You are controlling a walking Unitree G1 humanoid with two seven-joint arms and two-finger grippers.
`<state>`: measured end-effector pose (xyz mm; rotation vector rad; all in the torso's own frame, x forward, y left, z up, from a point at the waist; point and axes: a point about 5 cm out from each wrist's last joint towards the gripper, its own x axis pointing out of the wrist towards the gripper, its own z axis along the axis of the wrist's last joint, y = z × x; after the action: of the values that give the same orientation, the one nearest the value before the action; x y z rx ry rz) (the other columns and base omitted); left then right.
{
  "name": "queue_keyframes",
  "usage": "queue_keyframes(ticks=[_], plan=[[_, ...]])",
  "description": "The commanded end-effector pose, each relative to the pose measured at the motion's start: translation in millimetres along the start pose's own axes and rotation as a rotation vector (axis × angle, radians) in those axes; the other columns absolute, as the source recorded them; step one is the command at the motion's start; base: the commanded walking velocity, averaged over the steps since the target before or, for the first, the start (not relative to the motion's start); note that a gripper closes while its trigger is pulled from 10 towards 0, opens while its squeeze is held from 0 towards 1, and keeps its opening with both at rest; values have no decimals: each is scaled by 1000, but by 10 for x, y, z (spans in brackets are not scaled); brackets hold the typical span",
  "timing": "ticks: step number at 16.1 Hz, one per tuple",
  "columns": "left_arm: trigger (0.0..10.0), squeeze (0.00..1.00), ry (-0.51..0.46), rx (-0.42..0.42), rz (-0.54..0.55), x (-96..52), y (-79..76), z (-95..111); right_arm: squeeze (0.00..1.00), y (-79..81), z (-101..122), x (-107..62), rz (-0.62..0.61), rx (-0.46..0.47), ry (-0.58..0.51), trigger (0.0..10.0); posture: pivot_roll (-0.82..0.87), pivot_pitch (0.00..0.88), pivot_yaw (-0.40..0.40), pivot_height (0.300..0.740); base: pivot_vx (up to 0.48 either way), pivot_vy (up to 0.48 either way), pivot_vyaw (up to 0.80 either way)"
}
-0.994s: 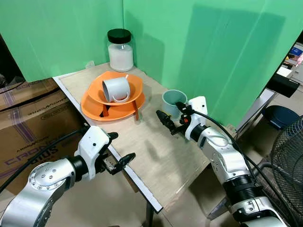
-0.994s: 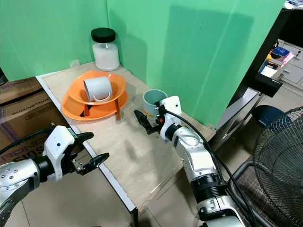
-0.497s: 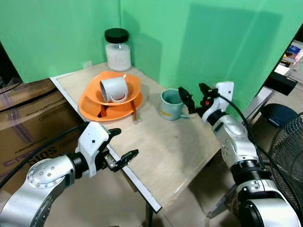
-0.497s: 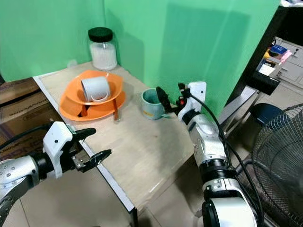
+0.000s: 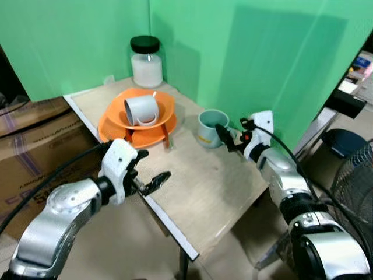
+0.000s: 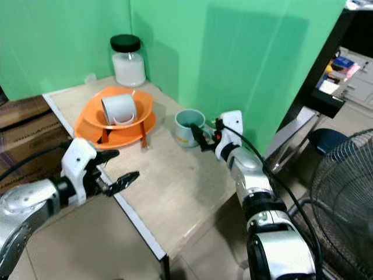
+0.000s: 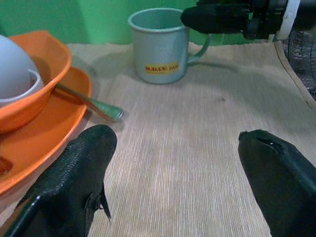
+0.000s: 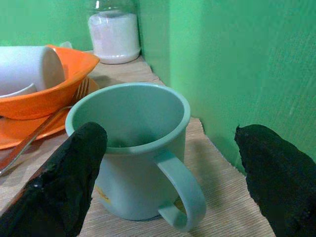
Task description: Setting the table
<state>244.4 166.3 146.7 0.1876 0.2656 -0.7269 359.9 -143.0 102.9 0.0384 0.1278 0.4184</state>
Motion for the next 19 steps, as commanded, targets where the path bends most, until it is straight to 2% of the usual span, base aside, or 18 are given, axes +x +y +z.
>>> queue_keyframes(ticks=[1,2,3,4,5,6,8,11,15,18,19], plan=[[10000,596,0,4,-10,29,-16,5,0,25,-163,-25,9,-5,82,10000,118,0,-37,740,0,0,0],[10000,518,-4,1,-18,40,-27,10,0,45,-186,-25,26,0,90,10000,116,0,-36,740,0,0,0],[10000,384,-7,-3,-32,51,-45,11,0,57,-216,-35,45,0,103,10000,115,0,-36,740,0,0,0],[10000,188,-10,-3,-59,60,-70,14,0,65,-238,-44,65,3,110,10000,113,0,-35,740,0,0,0],[10000,141,-16,-3,-78,64,-88,20,0,69,-245,-49,79,12,107,10000,113,0,-35,740,0,0,0],[10000,8,-37,-13,-109,58,-121,52,0,59,-218,-54,90,42,84,10000,111,0,-34,740,0,0,0],[10000,0,-68,-22,-163,47,-170,108,0,15,-110,-57,111,118,15,10000,109,0,-33,740,0,0,0],[10000,0,-65,-14,-160,62,-158,106,0,-13,26,-62,151,131,-49,10000,106,0,-30,740,0,0,0],[10000,0,-64,-13,-167,46,-158,109,0,-85,80,-106,172,66,-37,10000,106,0,-30,740,0,0,0],[10000,0,-58,-7,-171,48,-157,101,0,-67,-29,-182,220,-29,60,10000,105,0,-29,740,0,0,0],[10000,0,-54,-5,-172,53,-158,95,0,-80,-85,-189,178,-42,93,10000,105,0,-27,740,0,0,0]])
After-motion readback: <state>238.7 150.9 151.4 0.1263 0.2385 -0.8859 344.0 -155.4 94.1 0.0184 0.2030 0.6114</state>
